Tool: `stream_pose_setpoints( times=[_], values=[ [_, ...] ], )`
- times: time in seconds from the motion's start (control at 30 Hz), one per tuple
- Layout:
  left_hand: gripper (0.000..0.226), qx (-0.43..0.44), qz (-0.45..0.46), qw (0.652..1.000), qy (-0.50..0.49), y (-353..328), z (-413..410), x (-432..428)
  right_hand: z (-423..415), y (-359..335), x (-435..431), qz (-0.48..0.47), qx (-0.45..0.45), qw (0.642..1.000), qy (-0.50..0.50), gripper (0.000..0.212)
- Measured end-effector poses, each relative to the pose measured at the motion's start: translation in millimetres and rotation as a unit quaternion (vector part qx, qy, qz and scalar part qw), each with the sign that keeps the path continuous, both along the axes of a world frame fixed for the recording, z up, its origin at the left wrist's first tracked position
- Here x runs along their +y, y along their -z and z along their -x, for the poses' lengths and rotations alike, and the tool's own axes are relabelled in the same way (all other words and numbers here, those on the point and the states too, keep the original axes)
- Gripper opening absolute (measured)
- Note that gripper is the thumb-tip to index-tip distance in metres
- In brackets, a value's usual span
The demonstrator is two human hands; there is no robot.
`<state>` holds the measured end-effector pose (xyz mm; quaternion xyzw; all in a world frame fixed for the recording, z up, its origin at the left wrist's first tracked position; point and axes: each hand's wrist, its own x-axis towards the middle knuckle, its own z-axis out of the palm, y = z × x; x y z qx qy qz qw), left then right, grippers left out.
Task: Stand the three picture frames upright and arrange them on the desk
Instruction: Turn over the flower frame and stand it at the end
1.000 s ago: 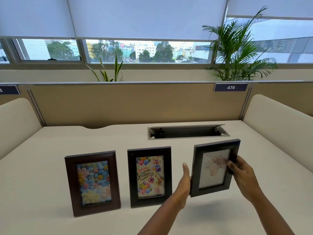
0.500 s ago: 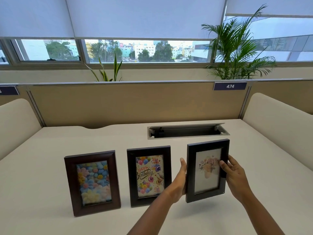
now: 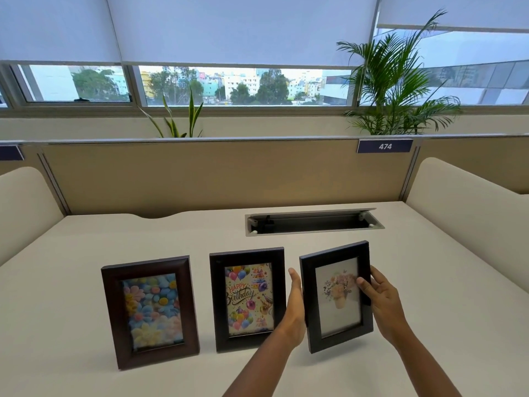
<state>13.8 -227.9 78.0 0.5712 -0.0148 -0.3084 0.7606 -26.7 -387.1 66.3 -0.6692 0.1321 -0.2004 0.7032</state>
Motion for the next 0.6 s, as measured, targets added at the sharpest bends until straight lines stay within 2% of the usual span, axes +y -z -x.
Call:
stream_pose_setpoints(
  times=[0.07, 0.17, 0.3, 0.6],
  values=[
    [0.076, -0.003, -0.037, 0.999, -0.023, 5.1, 3.3, -2.0, -5.2, 1.9, 1.4, 0.014, -0.002, 1.000, 0.017, 0.036],
    [0.062, -0.049, -0.091, 0.993, -0.063, 16.4, 18.7, -2.2, -12.9, 4.4, 3.1, 0.023, -0.002, 0.998, 0.055, 0.038],
    [0.052, -0.115, -0.164, 0.978, -0.062, 32.2, 40.7, -1.4, -21.9, 8.0, 4.1, 0.028, 0.009, 0.996, 0.089, 0.040],
    [0.052, -0.129, -0.206, 0.968, -0.055, 33.8, 40.9, 3.8, -30.0, 14.4, 6.9, 0.027, 0.027, 0.996, 0.082, 0.040]
  ],
)
